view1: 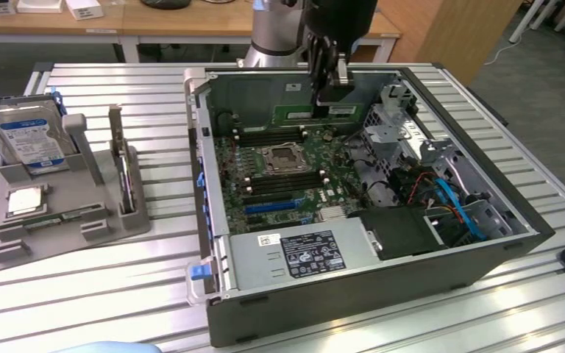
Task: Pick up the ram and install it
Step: 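Pick up the ram and move it above insertion slot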
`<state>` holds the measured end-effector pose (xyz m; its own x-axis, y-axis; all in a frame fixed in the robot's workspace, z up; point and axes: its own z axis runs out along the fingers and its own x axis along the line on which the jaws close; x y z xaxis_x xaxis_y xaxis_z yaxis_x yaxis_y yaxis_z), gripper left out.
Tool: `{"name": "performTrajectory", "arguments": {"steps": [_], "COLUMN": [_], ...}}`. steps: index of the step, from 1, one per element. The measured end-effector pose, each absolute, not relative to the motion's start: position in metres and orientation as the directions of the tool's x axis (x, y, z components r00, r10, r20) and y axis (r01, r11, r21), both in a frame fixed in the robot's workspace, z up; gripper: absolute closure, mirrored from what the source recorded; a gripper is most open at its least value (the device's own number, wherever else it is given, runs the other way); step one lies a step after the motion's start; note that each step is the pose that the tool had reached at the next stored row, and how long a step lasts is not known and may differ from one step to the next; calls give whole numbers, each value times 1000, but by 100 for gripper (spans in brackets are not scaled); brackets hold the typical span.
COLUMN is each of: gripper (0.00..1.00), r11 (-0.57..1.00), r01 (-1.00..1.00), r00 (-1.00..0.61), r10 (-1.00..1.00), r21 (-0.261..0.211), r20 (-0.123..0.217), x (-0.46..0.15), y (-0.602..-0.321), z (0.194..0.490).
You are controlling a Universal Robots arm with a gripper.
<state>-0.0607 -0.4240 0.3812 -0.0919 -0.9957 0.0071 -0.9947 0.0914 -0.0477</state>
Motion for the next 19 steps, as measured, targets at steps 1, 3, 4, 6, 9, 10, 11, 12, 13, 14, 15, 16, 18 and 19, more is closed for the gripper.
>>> {"name": "performTrajectory", "arguments": {"steps": [1, 3, 4, 6, 9, 10, 11, 12, 13, 14, 15, 16, 18, 19], "gripper": [87, 87, 87, 87, 87, 87, 87, 87, 87, 87, 87, 87, 87, 87], "r11": [91, 91, 91, 91, 91, 91, 91, 91, 91, 91, 91, 91, 91, 90], "r01": [-995, -995, -995, -995, -995, -995, -995, -995, -995, -995, -995, -995, -995, -995], "r00": [-92, -92, -92, -92, -92, -92, -92, -92, -92, -92, -92, -92, -91, -91], "r10": [-996, -996, -996, -996, -996, -996, -996, -996, -996, -996, -996, -996, -996, -996], "r21": [-48, -48, -48, -48, -48, -48, -48, -48, -48, -48, -48, -48, -48, -48], "r20": [7, 7, 7, 7, 7, 7, 7, 7, 7, 7, 7, 7, 7, 7], "x": [-60, -58, -58, -57, -56, -56, -56, -56, -56, -56, -56, -56, -56, -56], "y": [-423, -420, -419, -416, -413, -412, -412, -411, -410, -410, -409, -408, -406, -405], "z": [381, 381, 381, 381, 381, 381, 381, 381, 381, 381, 381, 381, 381, 381]}}
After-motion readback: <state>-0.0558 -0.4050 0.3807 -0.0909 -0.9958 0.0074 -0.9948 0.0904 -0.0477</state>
